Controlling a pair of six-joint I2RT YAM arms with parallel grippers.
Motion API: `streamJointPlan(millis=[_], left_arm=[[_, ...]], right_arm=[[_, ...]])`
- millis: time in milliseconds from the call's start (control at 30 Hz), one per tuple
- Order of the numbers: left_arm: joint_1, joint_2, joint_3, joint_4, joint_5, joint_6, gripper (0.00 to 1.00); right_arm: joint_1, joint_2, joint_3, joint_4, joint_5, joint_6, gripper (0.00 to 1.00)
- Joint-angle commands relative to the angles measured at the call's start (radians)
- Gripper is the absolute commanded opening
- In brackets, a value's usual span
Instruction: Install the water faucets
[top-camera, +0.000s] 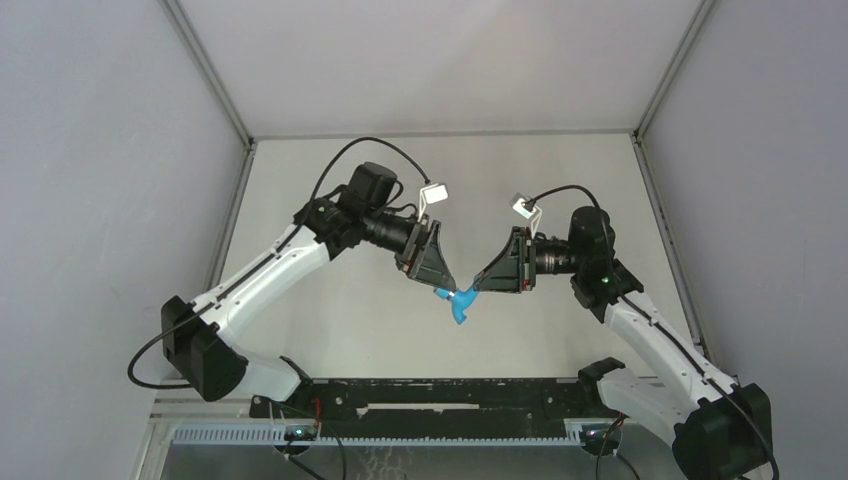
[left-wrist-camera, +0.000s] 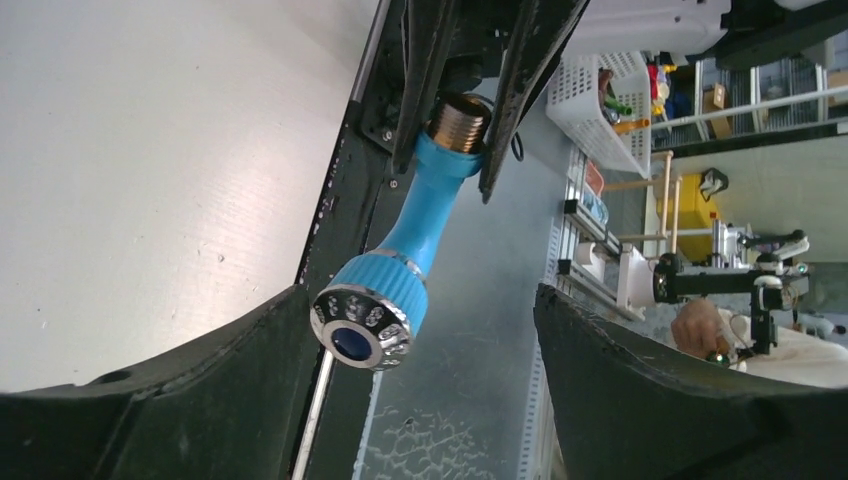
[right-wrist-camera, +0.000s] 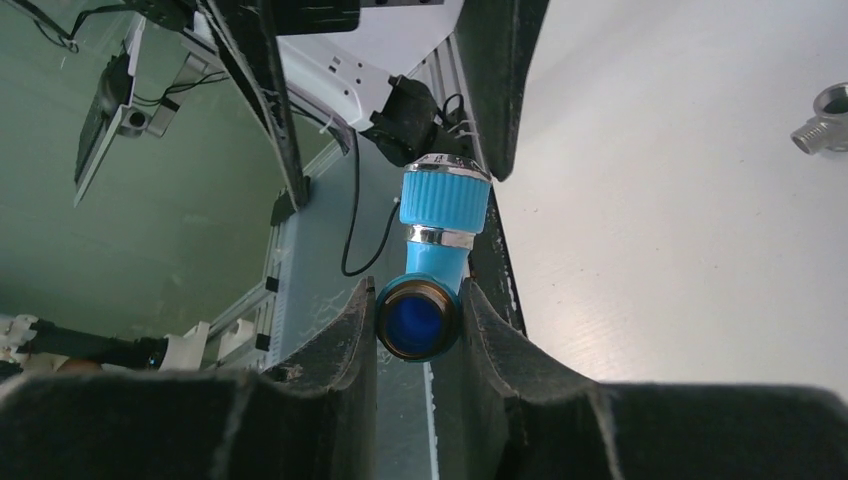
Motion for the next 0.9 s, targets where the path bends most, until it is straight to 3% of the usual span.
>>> streamJointPlan(millis=[0,133,333,533,667,700,767,833,867], left_arm=[[-0.014,0.013,-0.026,-0.030,0.068,0.077,0.85],[-0.018,0.022,-0.037,-0.031,0.082,0.083,0.82],[-0.031,0.011,-0.045,-0.024,0.136,0.094,0.65],[-0.034,0.005,-0.043,-0.023,0.146,0.090,0.18],[-0.034,-0.003,-0.039,-0.023,0.127,0.083,0.01],[-0.034,-0.005,-0.034,-0.022,0.109,0.079,0.00],[-0.033,-0.012,-0.025,-0.003,0.048,0.046,0.00],[-0.023,-0.020,-0.025,0.036,0.012,0.001,0.00],[-0.017,-0.026,-0.033,0.074,0.004,-0.038,0.00]], right_arm=[[0.007,-0.015,0.042,0.087,-0.057,-0.014,0.00],[0.007,-0.014,0.042,0.095,-0.071,-0.010,0.00],[0.009,-0.016,0.042,0.091,-0.073,-0.017,0.00],[0.009,-0.013,0.042,0.092,-0.063,-0.018,0.00],[0.007,-0.010,0.042,0.106,-0.023,0.008,0.00],[0.006,-0.009,0.042,0.109,0.000,0.023,0.08],[0.008,-0.010,0.041,0.129,0.056,0.073,0.46],[0.007,-0.022,0.029,0.180,0.133,0.140,0.66],[0.007,-0.039,0.012,0.208,0.178,0.178,0.70]])
